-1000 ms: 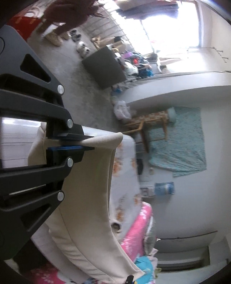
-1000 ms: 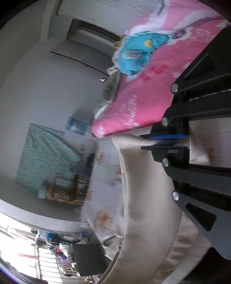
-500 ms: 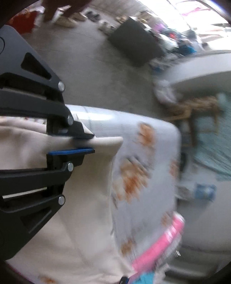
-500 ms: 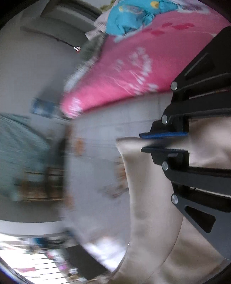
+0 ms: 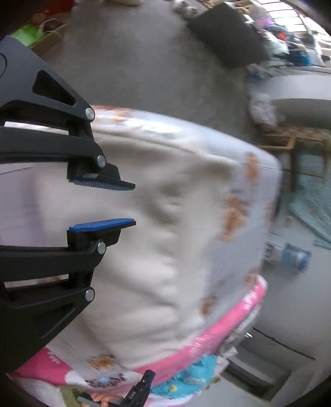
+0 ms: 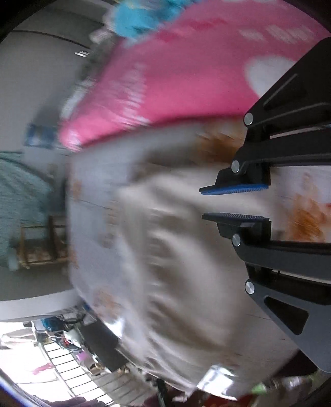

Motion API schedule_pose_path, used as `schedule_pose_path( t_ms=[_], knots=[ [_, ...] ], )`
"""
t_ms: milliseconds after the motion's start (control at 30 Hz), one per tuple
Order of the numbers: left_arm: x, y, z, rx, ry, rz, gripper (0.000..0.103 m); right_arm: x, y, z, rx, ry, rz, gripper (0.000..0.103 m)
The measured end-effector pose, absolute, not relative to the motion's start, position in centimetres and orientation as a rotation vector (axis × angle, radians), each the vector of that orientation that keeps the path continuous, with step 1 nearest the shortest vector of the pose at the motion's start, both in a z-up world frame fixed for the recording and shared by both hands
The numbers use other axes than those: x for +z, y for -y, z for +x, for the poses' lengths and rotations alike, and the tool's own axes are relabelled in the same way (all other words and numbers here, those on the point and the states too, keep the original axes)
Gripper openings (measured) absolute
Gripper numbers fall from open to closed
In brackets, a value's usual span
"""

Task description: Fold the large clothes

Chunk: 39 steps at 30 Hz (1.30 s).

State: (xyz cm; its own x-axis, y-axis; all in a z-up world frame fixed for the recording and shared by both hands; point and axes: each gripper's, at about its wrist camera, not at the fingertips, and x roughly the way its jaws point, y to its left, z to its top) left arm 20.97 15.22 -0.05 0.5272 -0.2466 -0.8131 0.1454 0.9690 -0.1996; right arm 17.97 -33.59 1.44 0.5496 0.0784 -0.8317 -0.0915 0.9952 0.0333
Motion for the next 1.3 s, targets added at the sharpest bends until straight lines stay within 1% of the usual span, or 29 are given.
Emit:
schedule_pose_path(
  t_ms=[67, 100, 133, 200, 267, 333, 367, 433, 467, 533, 567, 600, 633, 667, 700, 733, 767, 833, 967, 1033, 1133, 1300],
  knots=[
    [-1.9, -15.6, 20.7, -0.205, -1.012, -0.123, 0.019, -1.5, 34.9, 18.0, 0.065, -1.07, 0.033, 0.014],
    [-1.8, -15.8, 20.5, -0.198, -0.987, -0.121, 0.018, -2.7, 35.8, 18.0, 0.048, -1.098, 0.068, 0.011],
    [-1.6, -15.8, 20.5, -0.163, -0.984, -0.104, 0.018, -2.7, 36.5, 17.9, 0.05, -1.092, 0.109, 0.01],
    [-0.6, -15.8, 19.8, -0.162, -0.967, -0.125, 0.017, -1.1, 36.6, 17.3, -0.023, -1.061, 0.083, 0.01],
    [0.9, -15.2, 18.5, -0.191, -0.921, -0.118, 0.018, 1.4, 35.7, 15.7, -0.029, -0.98, 0.021, 0.01],
    [1.4, -14.4, 17.5, -0.206, -0.897, -0.092, 0.026, 2.6, 34.7, 14.4, -0.006, -0.943, 0.013, 0.01],
    [1.2, -13.7, 17.0, -0.218, -0.896, -0.077, 0.028, 2.5, 34.4, 14.1, 0.005, -0.939, 0.011, 0.011],
    [0.3, -13.2, 16.4, -0.197, -0.912, -0.053, 0.035, 1.3, 33.7, 13.7, 0.017, -0.953, 0.016, 0.013],
    [-0.6, -12.7, 16.4, -0.162, -0.938, -0.036, 0.035, 0.2, 33.9, 13.8, 0.003, -0.985, 0.033, 0.013],
    [-0.7, -12.5, 15.4, -0.131, -0.933, -0.019, 0.036, -1.3, 34.0, 13.4, -0.04, -1.039, 0.084, 0.013],
    [-0.1, -12.1, 14.5, -0.129, -0.905, -0.016, 0.039, -1.2, 33.9, 13.0, -0.044, -1.034, 0.107, 0.013],
    [0.6, -11.8, 13.6, -0.135, -0.878, -0.013, 0.052, -0.6, 33.3, 12.0, -0.029, -1.006, 0.119, 0.015],
    [1.1, -11.3, 12.9, -0.134, -0.852, -0.006, 0.068, -0.1, 32.7, 11.1, -0.021, -0.979, 0.117, 0.029],
    [1.7, -11.0, 11.8, -0.132, -0.828, 0.001, 0.074, 0.6, 32.0, 10.2, -0.021, -0.947, 0.112, 0.04],
    [2.4, -10.1, 10.6, -0.136, -0.795, 0.019, 0.082, 1.3, 31.0, 9.1, -0.025, -0.905, 0.112, 0.061],
    [3.0, -9.3, 9.8, -0.145, -0.777, 0.039, 0.086, 1.8, 30.1, 8.2, -0.017, -0.878, 0.111, 0.068],
    [3.5, -8.2, 8.7, -0.146, -0.758, 0.061, 0.087, 2.2, 29.2, 7.4, -0.003, -0.855, 0.111, 0.07],
    [4.0, -6.7, 7.1, -0.148, -0.746, 0.063, 0.094, 2.7, 27.3, 5.6, 0.012, -0.821, 0.114, 0.081],
    [4.7, -4.6, 4.9, -0.187, -0.768, 0.024, 0.094, 3.3, 24.7, 3.3, 0.036, -0.794, 0.103, 0.09],
    [4.9, -3.8, 4.1, -0.199, -0.76, 0.008, 0.094, 3.6, 23.7, 2.3, 0.015, -0.773, 0.078, 0.096],
    [5.3, -3.0, 3.1, -0.175, -0.742, 0.006, 0.095, 4.4, 22.9, 1.4, -0.019, -0.747, 0.044, 0.097],
    [6.3, -1.6, 2.3, -0.077, -0.716, 0.088, 0.095, 5.4, 22.4, 0.9, -0.076, -0.724, 0.002, 0.097]
  ],
)
